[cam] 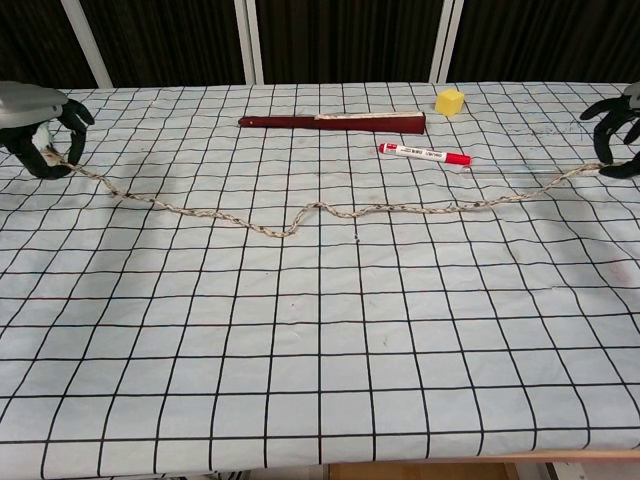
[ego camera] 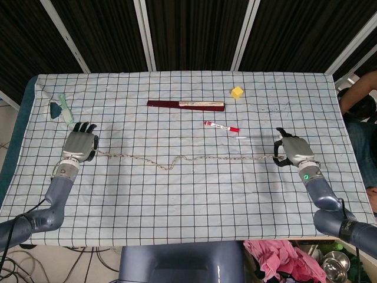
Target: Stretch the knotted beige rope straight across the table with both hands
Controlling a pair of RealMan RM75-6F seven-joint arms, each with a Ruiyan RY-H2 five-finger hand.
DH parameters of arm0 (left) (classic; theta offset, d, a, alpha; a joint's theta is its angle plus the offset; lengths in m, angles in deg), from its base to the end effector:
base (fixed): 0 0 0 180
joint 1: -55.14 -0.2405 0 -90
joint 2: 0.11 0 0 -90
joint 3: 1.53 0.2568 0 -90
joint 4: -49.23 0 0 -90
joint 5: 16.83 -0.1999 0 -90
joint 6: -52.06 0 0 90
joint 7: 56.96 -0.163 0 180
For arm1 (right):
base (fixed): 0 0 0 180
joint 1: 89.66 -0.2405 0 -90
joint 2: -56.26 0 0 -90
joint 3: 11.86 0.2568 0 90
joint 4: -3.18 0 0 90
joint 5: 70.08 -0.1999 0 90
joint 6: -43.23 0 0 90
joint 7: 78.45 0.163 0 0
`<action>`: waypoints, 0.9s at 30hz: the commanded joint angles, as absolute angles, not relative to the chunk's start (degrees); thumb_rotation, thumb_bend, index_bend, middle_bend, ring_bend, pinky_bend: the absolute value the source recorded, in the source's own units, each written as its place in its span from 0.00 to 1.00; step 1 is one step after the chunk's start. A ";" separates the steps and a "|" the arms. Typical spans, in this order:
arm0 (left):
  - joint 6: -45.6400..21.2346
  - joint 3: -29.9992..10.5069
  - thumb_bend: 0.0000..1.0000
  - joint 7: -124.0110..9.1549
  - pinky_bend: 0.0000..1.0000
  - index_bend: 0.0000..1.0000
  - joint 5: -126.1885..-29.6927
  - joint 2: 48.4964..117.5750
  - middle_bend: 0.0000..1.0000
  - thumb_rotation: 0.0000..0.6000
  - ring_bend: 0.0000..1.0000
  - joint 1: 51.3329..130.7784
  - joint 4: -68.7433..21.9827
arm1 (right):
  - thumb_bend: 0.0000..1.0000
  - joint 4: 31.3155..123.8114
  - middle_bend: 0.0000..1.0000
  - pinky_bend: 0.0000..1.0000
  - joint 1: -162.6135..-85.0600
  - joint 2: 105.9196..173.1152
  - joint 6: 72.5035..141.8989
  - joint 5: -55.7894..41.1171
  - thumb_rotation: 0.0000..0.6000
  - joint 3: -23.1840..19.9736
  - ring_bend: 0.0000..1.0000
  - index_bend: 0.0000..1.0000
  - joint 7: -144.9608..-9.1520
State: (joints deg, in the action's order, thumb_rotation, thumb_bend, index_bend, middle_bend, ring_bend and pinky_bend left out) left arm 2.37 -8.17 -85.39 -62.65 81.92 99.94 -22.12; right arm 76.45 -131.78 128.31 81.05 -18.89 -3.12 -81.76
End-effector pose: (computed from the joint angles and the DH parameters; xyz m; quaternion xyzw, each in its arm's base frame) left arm -0.2476 0.4133 0.0539 -0.7109 -0.3632 -0.2065 0.5657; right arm -0.2728 -0.4112 0.0995 0.6531 -0.5009 0.2596 0.5052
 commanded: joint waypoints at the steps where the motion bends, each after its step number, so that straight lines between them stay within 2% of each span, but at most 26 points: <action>1: 2.69 -7.88 0.46 -85.02 0.02 0.63 -62.79 81.59 0.11 1.00 0.00 99.49 -21.33 | 0.48 74.75 0.00 0.18 -131.08 127.83 80.35 -18.80 1.00 -3.43 0.12 0.73 -80.87; 21: 5.04 -7.51 0.46 -82.01 0.02 0.63 -63.89 82.27 0.11 1.00 0.00 97.32 -15.59 | 0.48 68.10 0.00 0.18 -129.27 128.61 77.33 -19.51 1.00 -3.83 0.12 0.73 -78.76; 27: 6.04 -7.66 0.38 -80.84 0.02 0.58 -64.66 83.11 0.11 1.00 0.00 97.15 -15.18 | 0.44 68.65 0.00 0.18 -129.55 128.45 75.29 -18.21 1.00 -4.24 0.11 0.69 -78.56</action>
State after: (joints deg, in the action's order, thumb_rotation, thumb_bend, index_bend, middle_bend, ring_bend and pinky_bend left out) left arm 5.85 -7.65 -80.96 -64.58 82.99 97.19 -15.23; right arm 68.45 -129.42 128.59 75.81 -18.54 -4.07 -78.60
